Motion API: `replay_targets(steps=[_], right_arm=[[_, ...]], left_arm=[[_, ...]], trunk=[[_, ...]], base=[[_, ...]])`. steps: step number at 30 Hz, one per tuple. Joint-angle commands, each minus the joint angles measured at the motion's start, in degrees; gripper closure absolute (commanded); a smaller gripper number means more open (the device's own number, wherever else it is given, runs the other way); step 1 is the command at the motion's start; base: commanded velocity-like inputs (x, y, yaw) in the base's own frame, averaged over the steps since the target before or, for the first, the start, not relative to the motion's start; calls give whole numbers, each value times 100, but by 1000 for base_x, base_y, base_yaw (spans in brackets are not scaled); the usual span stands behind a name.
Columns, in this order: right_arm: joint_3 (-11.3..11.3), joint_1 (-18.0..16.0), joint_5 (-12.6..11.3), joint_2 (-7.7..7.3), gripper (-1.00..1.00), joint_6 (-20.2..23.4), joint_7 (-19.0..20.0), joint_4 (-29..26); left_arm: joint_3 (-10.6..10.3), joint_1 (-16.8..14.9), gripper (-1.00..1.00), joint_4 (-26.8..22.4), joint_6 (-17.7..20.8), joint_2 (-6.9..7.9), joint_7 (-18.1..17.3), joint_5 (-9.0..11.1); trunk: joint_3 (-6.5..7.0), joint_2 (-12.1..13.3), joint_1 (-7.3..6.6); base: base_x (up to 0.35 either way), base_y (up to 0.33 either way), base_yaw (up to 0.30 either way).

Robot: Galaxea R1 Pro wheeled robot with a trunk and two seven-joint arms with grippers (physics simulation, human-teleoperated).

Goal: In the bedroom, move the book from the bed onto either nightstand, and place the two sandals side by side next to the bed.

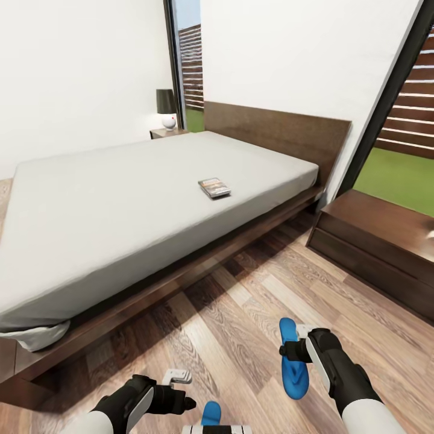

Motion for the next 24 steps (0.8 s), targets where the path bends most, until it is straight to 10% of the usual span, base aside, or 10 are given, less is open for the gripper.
replay_targets(steps=[1,24], right_arm=[[-9,-2,10,1,100,24,27,-8],[-8,-2,10,1,100,27,27,-5]], left_arm=[[-33,-3,-100,-6,29,4,9,60],[-41,-3,-100,-28,16,4,10,54]], trunk=[[-27,-4,1],[-160,-12,17]], base=[[0,0,0],[0,0,0]])
